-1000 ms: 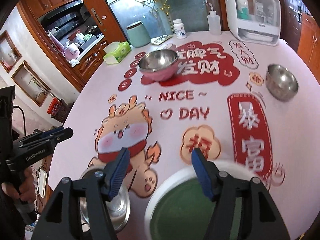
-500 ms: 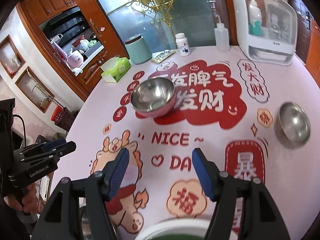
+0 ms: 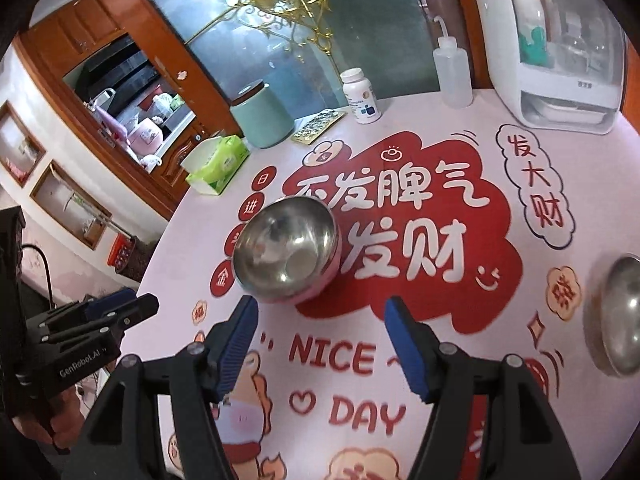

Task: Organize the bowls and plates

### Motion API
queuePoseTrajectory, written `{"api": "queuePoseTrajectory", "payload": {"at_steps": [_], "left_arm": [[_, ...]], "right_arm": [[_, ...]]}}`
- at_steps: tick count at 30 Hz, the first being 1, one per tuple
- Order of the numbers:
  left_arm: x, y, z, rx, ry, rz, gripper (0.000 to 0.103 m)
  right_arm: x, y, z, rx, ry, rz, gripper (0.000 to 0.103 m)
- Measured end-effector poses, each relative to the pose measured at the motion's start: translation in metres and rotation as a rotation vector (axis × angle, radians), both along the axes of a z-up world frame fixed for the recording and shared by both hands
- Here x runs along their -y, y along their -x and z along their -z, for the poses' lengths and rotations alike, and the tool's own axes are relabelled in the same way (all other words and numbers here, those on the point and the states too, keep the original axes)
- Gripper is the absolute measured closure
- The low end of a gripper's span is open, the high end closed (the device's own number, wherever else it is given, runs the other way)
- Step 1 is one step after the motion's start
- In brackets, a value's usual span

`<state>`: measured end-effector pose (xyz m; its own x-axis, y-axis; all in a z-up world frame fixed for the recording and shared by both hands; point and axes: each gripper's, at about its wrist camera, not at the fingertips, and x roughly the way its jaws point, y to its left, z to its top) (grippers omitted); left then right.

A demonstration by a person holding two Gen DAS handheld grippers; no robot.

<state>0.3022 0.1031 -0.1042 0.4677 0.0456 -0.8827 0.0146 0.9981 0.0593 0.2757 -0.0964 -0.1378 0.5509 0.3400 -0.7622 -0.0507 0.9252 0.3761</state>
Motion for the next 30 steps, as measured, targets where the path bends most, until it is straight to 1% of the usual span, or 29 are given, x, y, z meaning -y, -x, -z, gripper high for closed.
{"api": "queuePoseTrajectory", "payload": {"at_steps": [5, 9, 13, 18, 25, 30], "left_arm": [[0.005, -0.024, 0.017, 0.0, 0.038, -0.025, 0.065], [0.007, -0.038, 0.037, 0.004, 0.094, -0.048, 0.065], [0.01, -0.049, 0.056, -0.004, 0.128, -0.057, 0.065], [0.009, -0.059, 0.075, -0.02, 0.169, -0.081, 0.065], [0.01, -0.068, 0.092, -0.051, 0.177, -0.088, 0.065], [0.012, -0.07, 0.096, -0.062, 0.175, -0.082, 0.065]], "right_arm": [[0.002, -0.025, 0.013, -0.011, -0.047, 0.014, 0.037], [0.0, -0.038, 0.029, -0.032, -0.059, 0.011, 0.037], [-0.002, -0.044, 0.043, -0.028, -0.09, 0.013, 0.037], [-0.006, -0.05, 0.06, -0.046, -0.111, 0.002, 0.037], [-0.01, -0.058, 0.076, -0.074, -0.145, -0.004, 0.037], [-0.012, -0.061, 0.082, -0.079, -0.157, -0.004, 0.039]]}}
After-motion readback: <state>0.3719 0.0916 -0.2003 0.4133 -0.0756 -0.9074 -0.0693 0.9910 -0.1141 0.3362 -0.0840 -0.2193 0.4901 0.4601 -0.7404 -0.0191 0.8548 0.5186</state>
